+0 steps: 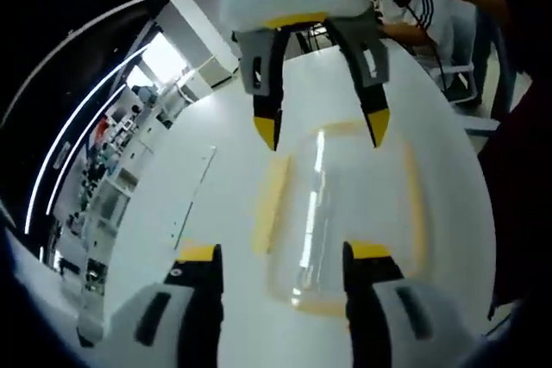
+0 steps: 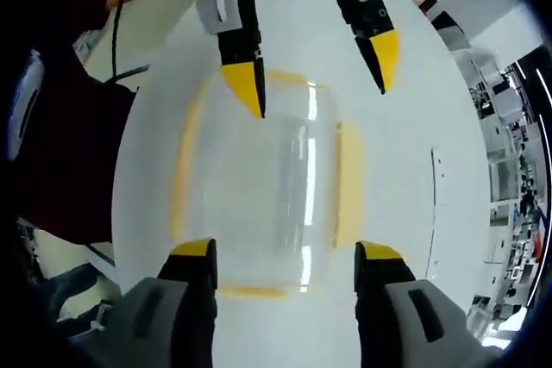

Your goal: Snap each plastic latch of the storage box into its locked position after aligning the lid with the box until every specified latch is closed and the lid sits flush.

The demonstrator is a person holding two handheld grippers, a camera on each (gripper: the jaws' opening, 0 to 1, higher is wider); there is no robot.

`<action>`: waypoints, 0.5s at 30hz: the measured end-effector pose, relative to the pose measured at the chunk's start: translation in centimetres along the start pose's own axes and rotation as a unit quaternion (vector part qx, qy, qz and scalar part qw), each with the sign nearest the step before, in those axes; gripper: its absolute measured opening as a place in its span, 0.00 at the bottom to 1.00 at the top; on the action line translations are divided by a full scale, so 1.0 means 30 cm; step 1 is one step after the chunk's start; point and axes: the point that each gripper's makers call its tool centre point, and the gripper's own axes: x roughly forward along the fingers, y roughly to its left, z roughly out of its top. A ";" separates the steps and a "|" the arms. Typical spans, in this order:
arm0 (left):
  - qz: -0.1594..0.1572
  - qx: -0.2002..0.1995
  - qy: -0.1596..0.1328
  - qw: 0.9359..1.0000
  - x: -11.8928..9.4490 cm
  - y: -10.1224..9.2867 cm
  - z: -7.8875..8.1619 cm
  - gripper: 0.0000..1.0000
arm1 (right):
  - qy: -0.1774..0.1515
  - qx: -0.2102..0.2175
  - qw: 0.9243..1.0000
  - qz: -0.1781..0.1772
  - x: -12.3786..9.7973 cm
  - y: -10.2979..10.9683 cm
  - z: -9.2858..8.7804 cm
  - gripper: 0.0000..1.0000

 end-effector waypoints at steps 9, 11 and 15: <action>-0.033 0.034 0.069 0.997 0.037 -0.015 -0.023 0.53 | 0.020 -0.007 0.999 0.028 0.021 -0.018 -0.001 0.73; -0.053 0.032 0.078 0.995 0.042 -0.032 -0.027 0.49 | 0.022 -0.004 0.999 0.035 0.025 -0.024 -0.004 0.73; -0.072 0.045 0.095 0.992 0.048 -0.043 -0.026 0.45 | 0.020 -0.005 0.999 0.045 0.030 -0.029 -0.009 0.76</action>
